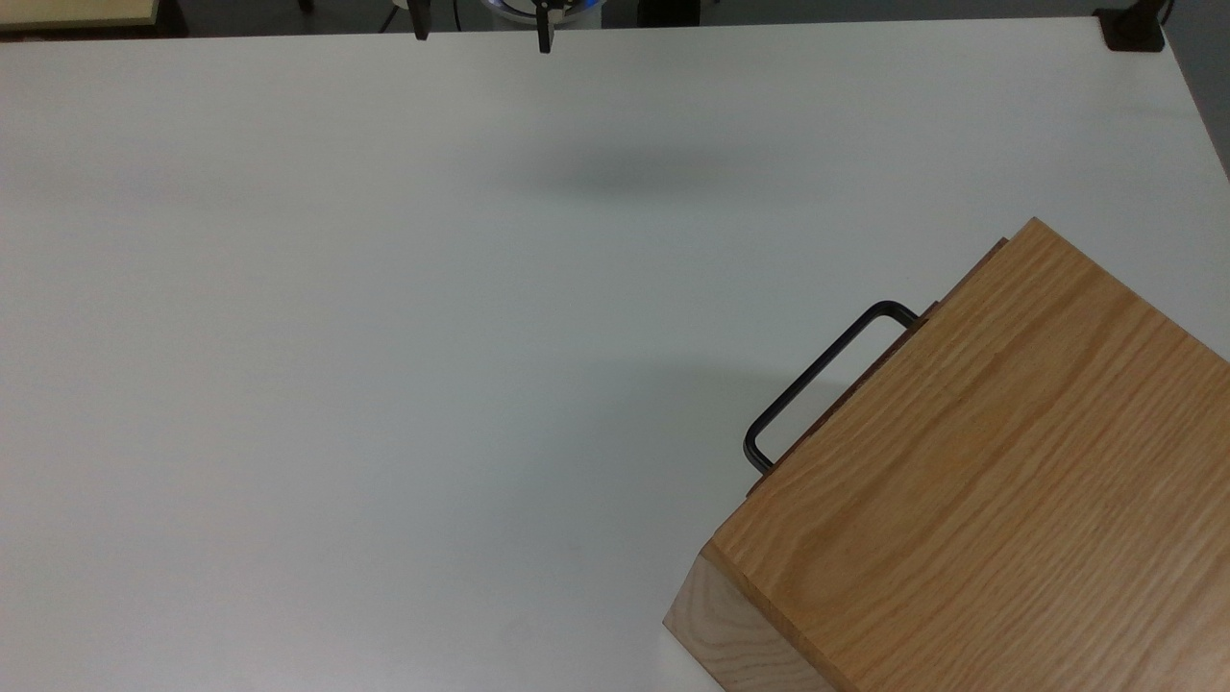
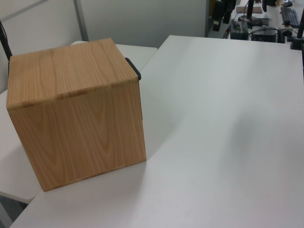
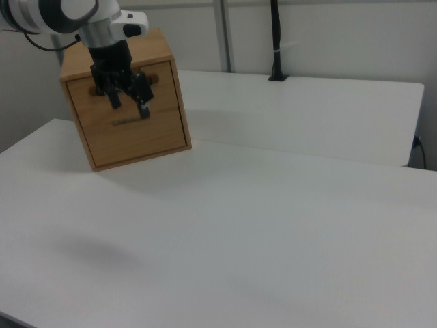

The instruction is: Open the drawer by sliding it

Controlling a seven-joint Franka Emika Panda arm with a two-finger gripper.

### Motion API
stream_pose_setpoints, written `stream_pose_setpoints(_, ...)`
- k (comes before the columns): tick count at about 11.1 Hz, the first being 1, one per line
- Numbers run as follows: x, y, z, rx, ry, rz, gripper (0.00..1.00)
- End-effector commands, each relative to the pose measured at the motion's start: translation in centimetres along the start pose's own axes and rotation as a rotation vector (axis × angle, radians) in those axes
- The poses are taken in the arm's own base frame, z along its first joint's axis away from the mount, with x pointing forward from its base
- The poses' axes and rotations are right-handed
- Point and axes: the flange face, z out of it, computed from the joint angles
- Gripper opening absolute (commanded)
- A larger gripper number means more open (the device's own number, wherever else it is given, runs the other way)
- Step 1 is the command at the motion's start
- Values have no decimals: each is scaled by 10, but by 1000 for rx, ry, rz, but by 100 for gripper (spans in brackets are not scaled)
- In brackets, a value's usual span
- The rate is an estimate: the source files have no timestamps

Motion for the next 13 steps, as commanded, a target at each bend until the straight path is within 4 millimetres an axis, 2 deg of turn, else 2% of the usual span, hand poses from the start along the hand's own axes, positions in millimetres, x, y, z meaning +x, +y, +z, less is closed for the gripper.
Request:
stream_pose_setpoints(1, -1, -8, 9, 8, -9, 0, 100)
stream_pose_setpoints(9, -1, -8, 10, 8, -13, 0, 100)
stream_pose_setpoints(11, -5, -8, 16, 4, -33, -1, 100)
stream_pose_setpoints(13, -1, -7, 31, -5, -64, 2, 100)
